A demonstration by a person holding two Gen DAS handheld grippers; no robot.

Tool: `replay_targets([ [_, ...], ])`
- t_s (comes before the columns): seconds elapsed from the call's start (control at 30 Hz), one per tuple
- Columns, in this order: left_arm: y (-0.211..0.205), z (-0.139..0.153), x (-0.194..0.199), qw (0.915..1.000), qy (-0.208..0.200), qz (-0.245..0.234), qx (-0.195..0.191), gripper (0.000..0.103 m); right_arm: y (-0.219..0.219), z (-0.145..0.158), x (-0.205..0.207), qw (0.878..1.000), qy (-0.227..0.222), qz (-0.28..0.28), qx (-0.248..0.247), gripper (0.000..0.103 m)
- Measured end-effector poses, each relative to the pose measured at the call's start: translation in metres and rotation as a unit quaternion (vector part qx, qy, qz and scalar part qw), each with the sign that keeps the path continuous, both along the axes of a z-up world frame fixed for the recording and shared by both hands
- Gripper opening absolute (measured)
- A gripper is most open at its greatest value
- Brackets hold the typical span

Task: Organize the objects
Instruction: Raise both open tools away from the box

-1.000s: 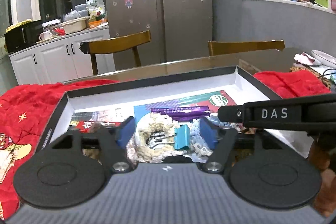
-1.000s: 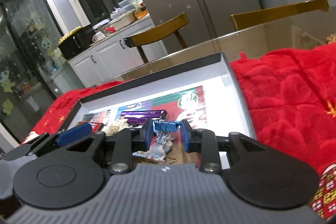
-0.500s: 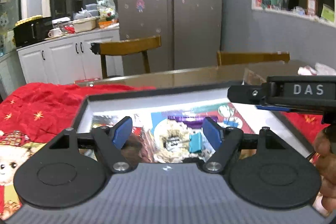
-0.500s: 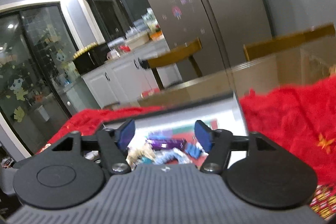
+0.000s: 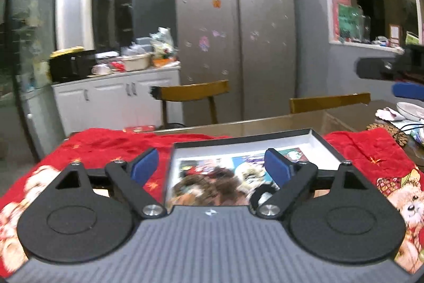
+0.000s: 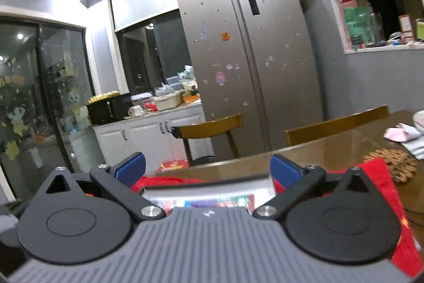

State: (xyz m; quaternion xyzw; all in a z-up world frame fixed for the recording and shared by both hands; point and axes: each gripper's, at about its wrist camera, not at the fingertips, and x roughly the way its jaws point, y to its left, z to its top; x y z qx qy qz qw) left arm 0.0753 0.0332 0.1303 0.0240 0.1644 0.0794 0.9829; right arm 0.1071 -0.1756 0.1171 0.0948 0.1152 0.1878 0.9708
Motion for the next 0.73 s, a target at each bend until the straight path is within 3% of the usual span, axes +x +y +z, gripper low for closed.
replay_targets([
  [0.17, 0.007, -0.018, -0.053, 0.9998, 0.009, 0.012, -0.010, 0.096, 0.019, -0.046, -0.039, 0.998, 0.027, 0.007, -0.048, 0.103],
  [0.33, 0.011, -0.063, -0.078, 0.9983, 0.044, 0.024, -0.030, 0.096, 0.039, -0.093, -0.053, 0.994, 0.063, 0.027, -0.081, 0.103],
  [0.43, 0.014, -0.082, -0.077, 0.9954, 0.079, 0.031, -0.044, 0.096, 0.050, -0.107, -0.053, 0.988, 0.089, 0.025, -0.120, 0.103],
  [0.6, 0.013, -0.098, -0.066, 0.9875, 0.143, 0.018, -0.062, 0.096, 0.054, -0.117, -0.057, 0.986, 0.111, 0.021, -0.119, 0.103],
  [0.73, 0.012, -0.102, -0.060, 0.9861, 0.155, 0.014, -0.058, 0.096, 0.045, -0.123, -0.048, 0.984, 0.144, 0.019, -0.101, 0.103],
])
